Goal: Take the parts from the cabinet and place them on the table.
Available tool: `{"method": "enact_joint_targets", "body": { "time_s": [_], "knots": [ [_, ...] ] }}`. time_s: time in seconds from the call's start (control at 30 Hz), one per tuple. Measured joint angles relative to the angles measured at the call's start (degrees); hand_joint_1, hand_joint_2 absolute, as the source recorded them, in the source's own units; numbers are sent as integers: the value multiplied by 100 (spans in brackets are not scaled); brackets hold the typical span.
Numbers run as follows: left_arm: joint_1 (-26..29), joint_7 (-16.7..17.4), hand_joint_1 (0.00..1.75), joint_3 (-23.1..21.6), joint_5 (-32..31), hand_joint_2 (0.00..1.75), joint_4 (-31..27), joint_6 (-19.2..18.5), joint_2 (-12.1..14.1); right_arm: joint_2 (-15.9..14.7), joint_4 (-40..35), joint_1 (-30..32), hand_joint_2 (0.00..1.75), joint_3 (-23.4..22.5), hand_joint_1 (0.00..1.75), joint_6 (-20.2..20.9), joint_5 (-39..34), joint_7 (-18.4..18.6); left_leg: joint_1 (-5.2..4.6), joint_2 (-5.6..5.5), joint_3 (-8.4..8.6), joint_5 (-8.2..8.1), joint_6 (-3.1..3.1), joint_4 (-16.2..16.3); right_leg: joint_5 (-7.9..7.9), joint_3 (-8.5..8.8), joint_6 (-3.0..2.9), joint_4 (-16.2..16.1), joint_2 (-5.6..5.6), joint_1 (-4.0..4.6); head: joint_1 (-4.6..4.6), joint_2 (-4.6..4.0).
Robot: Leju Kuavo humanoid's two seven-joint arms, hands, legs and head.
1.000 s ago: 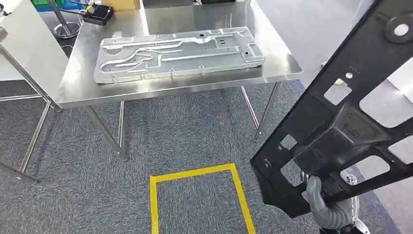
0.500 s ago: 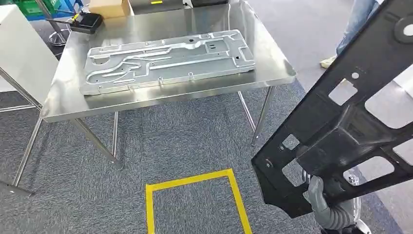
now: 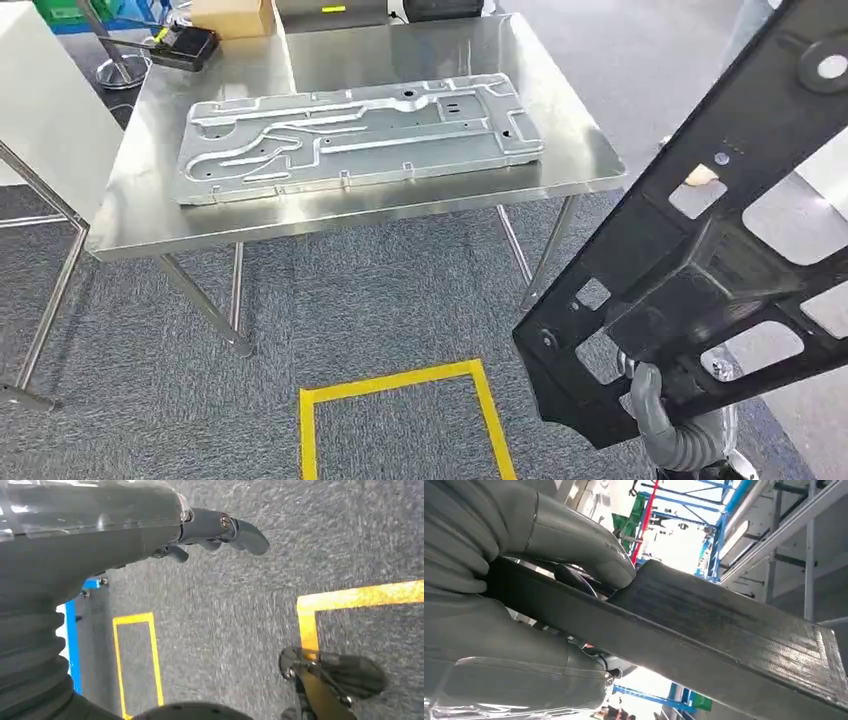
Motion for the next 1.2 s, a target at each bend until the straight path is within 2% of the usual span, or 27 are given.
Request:
{"method": "enact_joint_targets", "body": {
  "time_s": [0.03, 0.07, 0.1, 0.13, 0.2, 0.23, 0.27, 0.33, 0.37, 0.4, 0.43, 0.53, 0.6, 0.63, 0.67, 0.73, 0.77, 0.83, 0.87, 0.9, 0.93, 0.97, 1.03, 1.07, 1.1, 1.13, 1.2],
  "knots": [
    [3, 0, 0, 0, 0, 175, 0, -2, -2, 0, 8, -6, 175, 0, 175, 0, 0, 0, -6, -2, 15, -45, -37, 3, 91, 64, -36, -189, -8, 7, 0, 0],
    [-7, 0, 0, 0, 0, 175, 0, -2, 0, 0, 17, -11, 175, 0, 175, 0, -2, 0, -25, -15, 32, -75, -77, 29, -164, 28, -73, -227, -25, 41, 2, 0],
    [-9, 4, 0, 0, -4, 175, 0, -2, -2, 0, 17, 5, 175, 0, 175, 0, -2, 4, -31, -5, 6, -107, -115, 17, -36, 37, -125, -225, -21, 53, 0, 0],
    [-7, 7, 0, 0, -4, 175, 0, -2, -2, 0, 15, 22, 175, 0, 175, -2, -2, 4, -30, -3, 82, -107, -148, 40, 9, 41, -165, -228, -11, 36, 0, 0],
    [-15, 7, 0, 0, 0, 175, 0, -2, 2, 2, 15, 17, 175, 0, 175, 0, -9, 2, -26, -2, 60, -125, -197, 136, -8, 130, -237, -251, 2, 18, 0, 0],
    [-28, 7, 0, 0, 0, 175, 0, 0, 0, 4, 15, 14, 175, -2, 175, 0, -20, -2, -6, -3, -36, -139, -223, 372, -31, 178, -271, -267, -13, 17, 0, 0],
    [-39, 7, 0, 0, 0, 175, 0, 4, 0, 4, 15, 10, 175, 0, 175, 4, -22, -4, -1, 0, -259, -245, -261, 743, -56, 197, -305, -268, -18, 14, 0, 0],
    [-41, 4, 0, 0, 0, 175, 0, 9, 0, 7, 15, 14, 175, 0, 175, 4, -22, -2, 35, 0, -802, -647, -298, 1584, -110, 229, -323, -268, -17, 23, 0, 0],
    [-30, 4, 0, 0, 0, 175, 0, 7, 0, 7, 15, 13, 175, 0, 175, 4, -22, -4, 41, 0, -1007, -764, -316, 1852, -139, 255, -323, -267, -11, 23, 0, 0],
    [-10, 7, 0, 0, -2, 175, 0, 7, 0, 7, 15, 14, 175, 0, 175, 4, -22, -2, 44, 0, -1118, -720, -311, 1892, -171, 296, -314, -267, 2, 20, 0, 0],
    [0, 7, 0, 0, 4, 175, 0, 7, 2, 7, 15, 14, 175, -2, 175, 4, -24, -4, 48, 1, -1092, -511, -303, 1666, -209, 348, -303, -267, 11, 17, 0, 0],
    [3, 0, 0, 0, 0, 175, 0, 13, 9, 7, 15, 12, 175, -2, 175, 7, -46, -20, 47, 22, -619, 425, -249, 290, -331, 508, -242, -285, 7, 9, 0, 0],
    [-4, 0, 0, 0, -4, 175, 0, 15, 9, 7, 18, 8, 175, -2, 175, 7, -59, -31, -5, 28, -626, 29, -200, 255, -383, 541, -157, -309, 14, 27, 0, 0],
    [5, -2, 0, 0, -4, 175, 0, 18, 9, 7, 20, 12, 175, -2, 175, 11, -61, -37, -12, 22, -586, 147, -160, 195, -390, 588, -114, -341, 14, 26, 0, 0],
    [21, -7, 0, 0, 0, 175, 0, 26, 11, 7, 26, 20, 175, -4, 175, 28, -72, -46, 13, 6, -554, 237, -101, 145, -299, 616, -66, -233, 15, 45, 0, 0],
    [22, -13, 0, 0, 4, 175, 0, 41, 11, 7, 26, 10, 175, -9, 175, 65, -81, -74, 27, 2, -380, 250, -31, 94, -421, 655, -19, -130, 2, 20, 2, 0],
    [9, -17, 0, 0, -2, 175, 0, 48, 11, 7, 26, 6, 175, -13, 175, 77, -85, -79, 22, 8, -344, 224, 10, 94, -570, 533, -15, 107, -2, 21, 0, 0],
    [-3, -20, 0, 0, -4, 175, 0, 53, 18, 7, 31, 15, 175, -20, 175, 79, -85, -87, -5, 5, -313, 172, 45, 95, -971, 0, -17, 936, -1, 28, 0, 0],
    [4, -20, 0, -2, -4, 175, 0, 52, 18, 7, 33, 22, 175, -26, 175, 79, -85, -85, -22, 4, -297, 136, 57, 98, -1093, -265, -14, 1281, -2, 28, 0, 0],
    [16, -20, 0, -2, -4, 175, 0, 52, 18, 7, 39, 26, 175, -33, 175, 79, -85, -87, -37, 0, -263, 105, 57, 98, -1059, -410, -14, 1388, -2, 29, 0, 0],
    [21, -20, 0, -2, -4, 175, 0, 52, 18, 7, 46, 27, 175, -37, 175, 79, -85, -87, -49, -5, -212, 63, 56, 98, -891, -432, -30, 1251, -1, 39, 0, 0],
    [24, -20, 0, -2, 0, 175, 0, 52, 18, 7, 50, 28, 175, -42, 175, 77, -85, -85, -56, -12, -140, 14, 50, 98, -583, -348, -67, 891, -1, 52, 0, 0],
    [21, -20, 0, -2, 0, 175, 0, 52, 15, 7, 50, 28, 175, -48, 175, 79, -85, -87, -67, -15, 21, -108, 29, 97, 141, -53, -166, -93, -1, 103, 0, 0],
    [23, -20, 0, -2, 0, 175, 0, 52, 7, 7, 68, 26, 175, -50, 175, 79, -83, -85, -72, -13, 78, -138, 8, 89, 32, -89, -213, -41, -9, 150, 0, 0],
    [11, -20, 0, -2, 0, 175, 0, 52, 13, 9, 66, 26, 175, -48, 175, 79, -85, -87, -63, -25, 44, -158, -30, 76, -88, -95, -228, -146, -3, 177, 9, 0],
    [6, -20, 0, -2, -4, 175, 0, 55, 15, 9, 63, 55, 175, -52, 175, 79, -85, -87, -69, -17, 52, -201, -68, 58, 81, -69, -262, -175, -3, 175, 9, 0],
    [2, -20, 0, -2, 0, 175, 0, 52, 15, 9, 66, 44, 175, -55, 175, 87, -87, -92, -80, -16, 154, -171, -115, 159, 30, 46, -310, -222, 15, 132, 5, 0]
  ]
}}
